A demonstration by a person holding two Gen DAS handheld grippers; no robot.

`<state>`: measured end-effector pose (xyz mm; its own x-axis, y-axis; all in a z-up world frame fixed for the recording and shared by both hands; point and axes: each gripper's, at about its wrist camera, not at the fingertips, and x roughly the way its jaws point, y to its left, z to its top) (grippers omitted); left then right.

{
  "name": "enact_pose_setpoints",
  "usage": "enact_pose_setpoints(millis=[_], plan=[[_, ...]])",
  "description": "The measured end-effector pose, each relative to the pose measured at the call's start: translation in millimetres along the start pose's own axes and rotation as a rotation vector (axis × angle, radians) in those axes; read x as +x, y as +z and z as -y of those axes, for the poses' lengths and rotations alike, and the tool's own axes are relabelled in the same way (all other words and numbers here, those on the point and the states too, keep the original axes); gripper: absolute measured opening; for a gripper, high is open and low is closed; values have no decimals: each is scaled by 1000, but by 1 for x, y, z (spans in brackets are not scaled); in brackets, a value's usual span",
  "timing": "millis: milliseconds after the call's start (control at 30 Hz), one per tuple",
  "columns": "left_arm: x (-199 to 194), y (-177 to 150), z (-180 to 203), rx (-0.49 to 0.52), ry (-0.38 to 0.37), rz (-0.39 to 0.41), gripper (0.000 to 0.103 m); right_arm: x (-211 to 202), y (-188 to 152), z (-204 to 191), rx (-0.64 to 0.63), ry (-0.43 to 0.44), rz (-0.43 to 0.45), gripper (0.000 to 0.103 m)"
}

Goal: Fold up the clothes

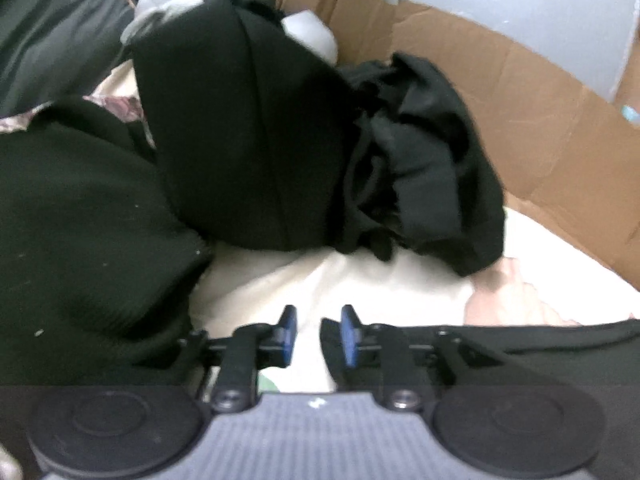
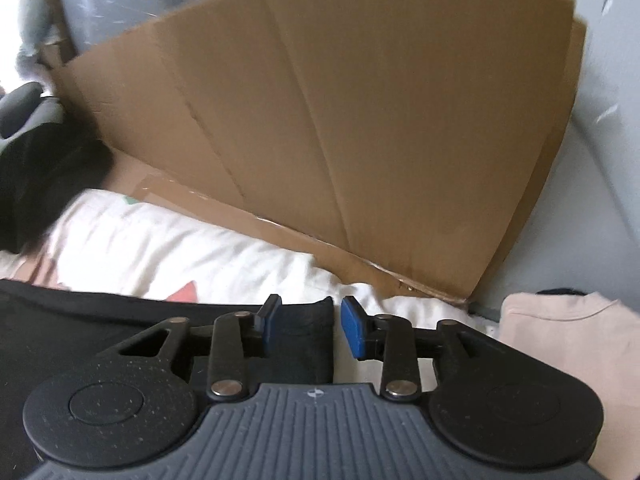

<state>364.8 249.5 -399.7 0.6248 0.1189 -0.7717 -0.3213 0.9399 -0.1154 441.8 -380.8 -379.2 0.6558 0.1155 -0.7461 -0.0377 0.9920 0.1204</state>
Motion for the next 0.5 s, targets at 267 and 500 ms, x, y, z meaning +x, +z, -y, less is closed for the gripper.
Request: enact_pose_setpoints(millis=[267, 500], plan=[[-55, -37, 1, -16, -20, -26, 49, -47, -15, 0, 10, 75, -17, 40], [-103, -70, 3, -26, -34, -49, 52, -92, -54, 5, 44, 91, -63, 41]])
